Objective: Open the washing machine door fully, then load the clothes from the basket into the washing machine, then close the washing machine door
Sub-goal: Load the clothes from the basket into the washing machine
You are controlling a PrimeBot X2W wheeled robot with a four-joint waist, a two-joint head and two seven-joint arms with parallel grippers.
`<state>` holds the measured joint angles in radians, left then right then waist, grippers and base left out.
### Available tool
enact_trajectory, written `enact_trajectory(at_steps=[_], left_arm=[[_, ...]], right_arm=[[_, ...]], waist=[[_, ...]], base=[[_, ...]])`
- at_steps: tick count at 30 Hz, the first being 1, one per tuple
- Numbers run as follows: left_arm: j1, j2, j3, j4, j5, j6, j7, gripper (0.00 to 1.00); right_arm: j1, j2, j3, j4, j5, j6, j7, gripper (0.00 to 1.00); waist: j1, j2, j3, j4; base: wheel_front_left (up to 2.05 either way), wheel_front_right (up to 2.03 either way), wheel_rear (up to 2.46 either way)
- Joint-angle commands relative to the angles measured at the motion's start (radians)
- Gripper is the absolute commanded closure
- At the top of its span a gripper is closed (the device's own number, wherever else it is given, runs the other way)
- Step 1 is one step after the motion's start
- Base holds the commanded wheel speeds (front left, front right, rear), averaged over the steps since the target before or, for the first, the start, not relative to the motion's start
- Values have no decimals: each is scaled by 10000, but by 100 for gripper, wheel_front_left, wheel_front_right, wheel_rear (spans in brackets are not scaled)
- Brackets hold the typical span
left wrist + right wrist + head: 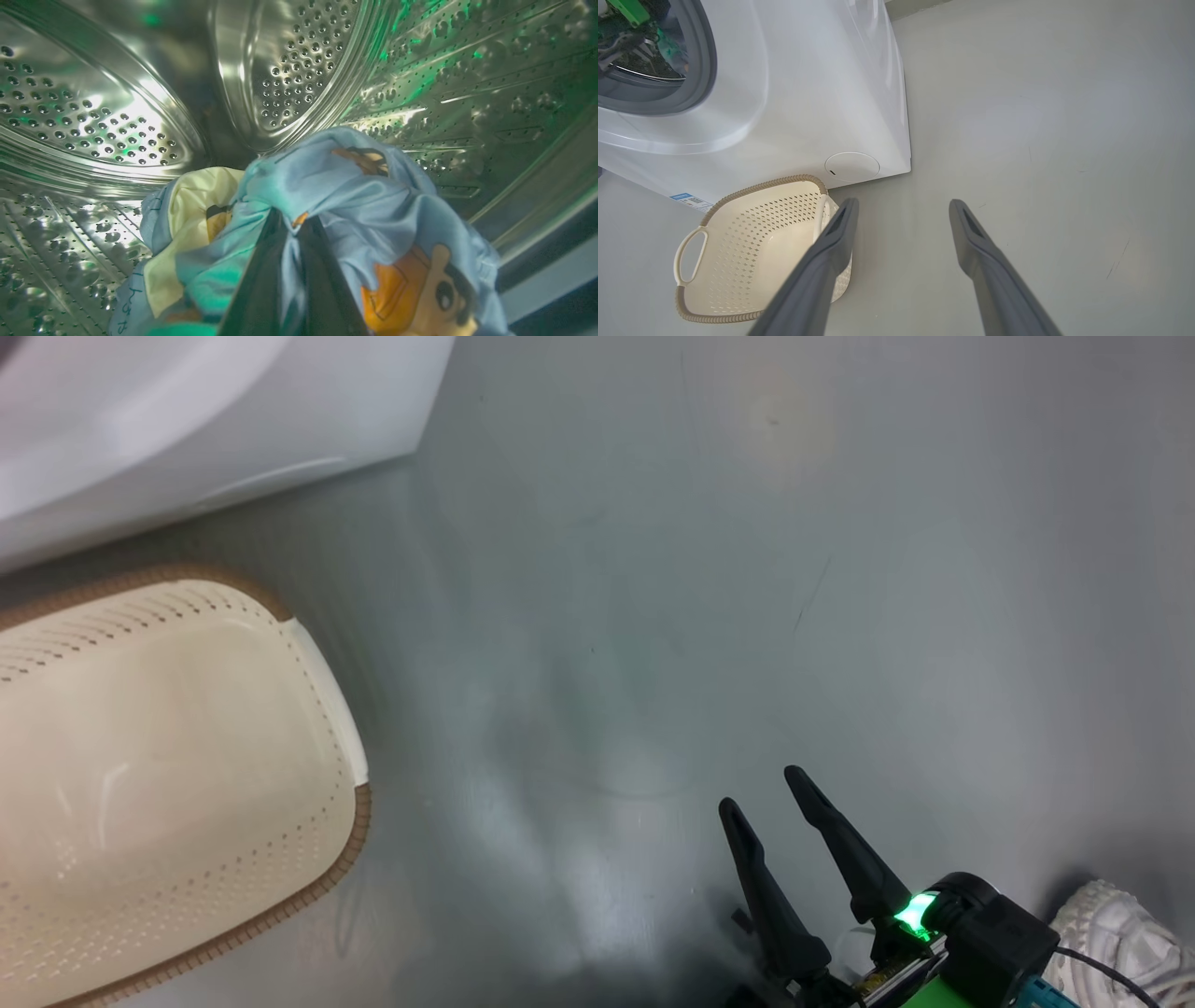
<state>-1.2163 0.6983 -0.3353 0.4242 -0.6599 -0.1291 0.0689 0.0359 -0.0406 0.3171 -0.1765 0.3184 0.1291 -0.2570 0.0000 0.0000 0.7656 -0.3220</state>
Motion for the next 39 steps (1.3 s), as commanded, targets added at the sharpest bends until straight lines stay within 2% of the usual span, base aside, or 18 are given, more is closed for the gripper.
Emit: enact_trajectory(at_steps=[1, 6, 12, 18, 23, 24, 25, 34, 39], left_arm=[[-246, 648, 264, -187, -82, -15, -78, 100], [-670, 1006, 146, -414, 50, -15, -957, 100], [-1277, 1228, 391, -426, 758, 100, -2724, 100], [-1522, 1208, 457, 47, 932, 80, -3119, 100], [-1363, 1160, 167, 552, 706, 33, -2947, 100], [-1325, 1136, 142, 662, 592, 28, -2836, 53], [-1311, 1150, 107, 712, 557, 23, -2828, 0], [-1214, 1097, -243, 981, 305, 1, -2667, 0], [-1153, 790, -356, 1037, 71, -4, -2775, 0]], right_arm=[[52, -96, 299, -220, 89, 16, -48, 0], [147, -96, 488, -253, 195, 16, -48, 0], [238, -96, 738, -311, 327, 16, -48, 0], [293, -96, 810, -318, 400, 16, -48, 0], [234, -96, 797, -320, 420, 16, -48, 0], [210, -96, 790, -320, 424, 16, -48, 0], [190, -96, 781, -320, 432, 16, -48, 0], [59, -96, 637, -251, 423, 16, -48, 0], [-114, -96, 532, -126, 325, 16, -48, 0]], waist=[[0, 0, 232, -68], [0, 0, 519, -249], [0, 0, 659, -464], [0, 0, 641, -563], [0, 0, 659, -529], [0, 0, 661, -520], [0, 0, 659, -513], [0, 0, 586, -294], [0, 0, 397, -46]], base=[[0, 0, 0], [0, 0, 0], [0, 0, 0], [0, 0, 0], [0, 0, 0], [0, 0, 0], [0, 0, 0], [0, 0, 0], [0, 0, 0]])
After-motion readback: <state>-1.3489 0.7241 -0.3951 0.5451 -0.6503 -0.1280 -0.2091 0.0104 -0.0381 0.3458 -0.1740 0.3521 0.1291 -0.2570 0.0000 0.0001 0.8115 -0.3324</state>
